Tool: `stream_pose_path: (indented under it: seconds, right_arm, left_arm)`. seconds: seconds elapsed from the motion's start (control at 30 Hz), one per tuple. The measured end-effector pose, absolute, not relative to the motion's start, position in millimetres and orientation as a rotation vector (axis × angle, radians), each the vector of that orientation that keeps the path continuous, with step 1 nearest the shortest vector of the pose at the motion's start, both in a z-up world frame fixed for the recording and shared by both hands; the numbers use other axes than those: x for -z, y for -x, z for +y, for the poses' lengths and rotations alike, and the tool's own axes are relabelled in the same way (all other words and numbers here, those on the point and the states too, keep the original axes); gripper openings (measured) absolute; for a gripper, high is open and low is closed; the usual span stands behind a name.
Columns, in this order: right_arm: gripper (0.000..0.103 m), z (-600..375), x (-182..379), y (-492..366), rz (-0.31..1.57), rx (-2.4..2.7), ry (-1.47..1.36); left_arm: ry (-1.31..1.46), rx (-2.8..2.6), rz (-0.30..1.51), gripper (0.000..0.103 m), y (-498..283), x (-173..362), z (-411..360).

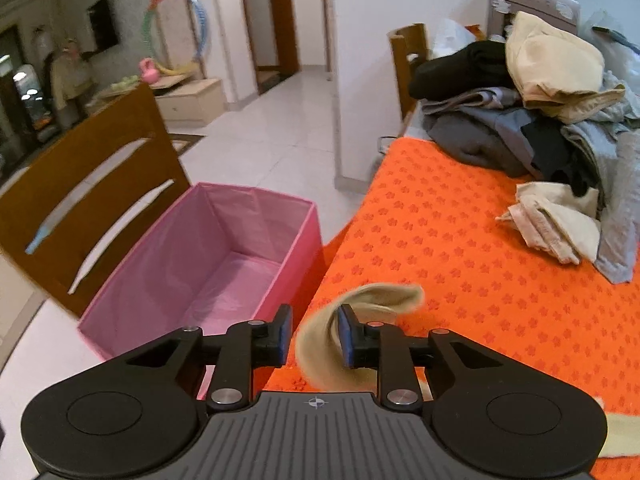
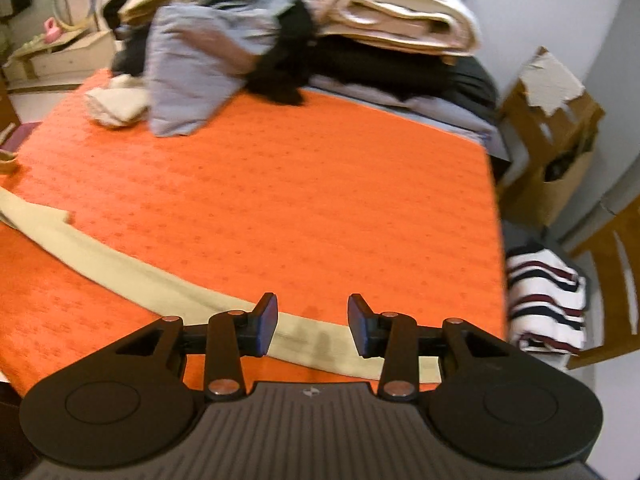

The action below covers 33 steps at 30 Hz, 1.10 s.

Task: Fold clothes
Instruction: 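Open the right gripper and lay the strip flat on the sheet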

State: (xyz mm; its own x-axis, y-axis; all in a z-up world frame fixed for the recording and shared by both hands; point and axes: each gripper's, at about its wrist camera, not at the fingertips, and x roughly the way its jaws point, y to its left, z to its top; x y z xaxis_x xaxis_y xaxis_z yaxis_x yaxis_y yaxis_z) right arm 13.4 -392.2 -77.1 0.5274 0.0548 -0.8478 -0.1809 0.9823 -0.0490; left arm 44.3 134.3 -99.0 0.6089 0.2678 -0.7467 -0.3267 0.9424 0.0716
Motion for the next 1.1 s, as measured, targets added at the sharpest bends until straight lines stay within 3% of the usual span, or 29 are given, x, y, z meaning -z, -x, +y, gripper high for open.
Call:
stream_pose_path:
  seconds: [0.13,0.37,0.73,1.03,1.1]
  right_arm:
    - [0.045,-340,78,-14,1.005,-0.189,0.135]
    - [0.045,-239,80,-16,0.998,-0.319,0.144]
    - [0.045,-159,94,-26,1.003,-0.375,0.152]
    - [0.045,-138,98,-34,1.007,-0.379,0.167]
    - [0.045,-137,98,-34,1.008,-0.375,0.165]
  left_arm:
    - [0.029,-0.226,0.862,0.028,-48,105,150]
    - [0.055,-0.085,0.869,0.041,-44,112,186]
    - [0.142,0.127,0.94,0.043,-16,120,201]
    - [0.114,0.188,1.042,0.042,-21,147,186]
    - [0.117,0.179,1.061,0.03,-23,152,188]
